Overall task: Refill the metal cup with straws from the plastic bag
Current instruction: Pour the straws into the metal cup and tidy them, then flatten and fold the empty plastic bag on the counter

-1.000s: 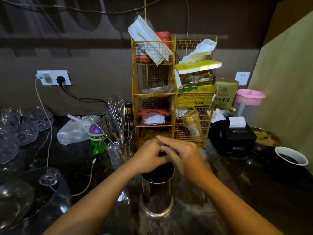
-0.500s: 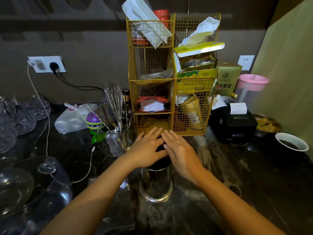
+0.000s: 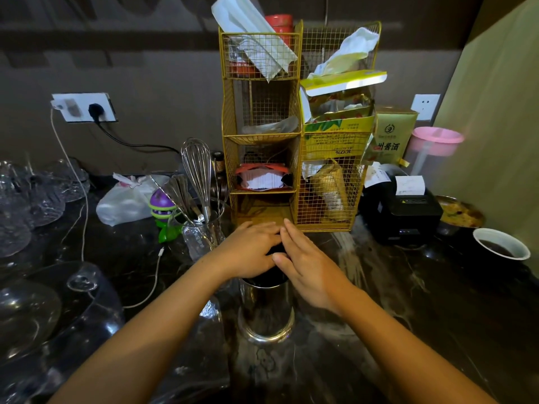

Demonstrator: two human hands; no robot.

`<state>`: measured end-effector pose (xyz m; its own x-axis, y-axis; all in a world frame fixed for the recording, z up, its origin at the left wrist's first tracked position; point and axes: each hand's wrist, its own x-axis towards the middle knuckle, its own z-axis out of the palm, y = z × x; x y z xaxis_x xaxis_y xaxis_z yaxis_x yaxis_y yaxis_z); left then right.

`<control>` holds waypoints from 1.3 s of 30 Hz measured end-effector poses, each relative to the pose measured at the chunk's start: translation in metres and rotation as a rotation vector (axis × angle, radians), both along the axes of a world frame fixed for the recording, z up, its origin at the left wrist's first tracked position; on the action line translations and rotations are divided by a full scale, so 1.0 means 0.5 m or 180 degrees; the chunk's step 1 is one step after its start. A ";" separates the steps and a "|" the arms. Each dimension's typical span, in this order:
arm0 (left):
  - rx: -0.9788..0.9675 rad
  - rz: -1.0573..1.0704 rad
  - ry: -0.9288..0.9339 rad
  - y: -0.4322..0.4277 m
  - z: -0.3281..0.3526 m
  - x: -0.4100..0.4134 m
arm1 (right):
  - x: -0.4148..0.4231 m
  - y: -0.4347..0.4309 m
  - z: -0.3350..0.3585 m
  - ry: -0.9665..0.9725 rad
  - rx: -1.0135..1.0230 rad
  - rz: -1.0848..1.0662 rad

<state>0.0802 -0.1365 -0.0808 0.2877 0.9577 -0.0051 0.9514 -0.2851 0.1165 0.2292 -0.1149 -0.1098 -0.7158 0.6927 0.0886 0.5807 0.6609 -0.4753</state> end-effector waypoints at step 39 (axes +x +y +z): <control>-0.0279 0.1730 -0.0520 -0.369 -0.166 -0.174 | -0.163 -0.212 -0.070 -0.0646 -0.0002 0.1161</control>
<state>-0.0070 -0.3211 -0.1639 -0.2423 0.9662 -0.0879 0.9262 0.2574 0.2754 0.1479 -0.2211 -0.1447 -0.9171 0.3905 -0.0799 0.3906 0.8405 -0.3756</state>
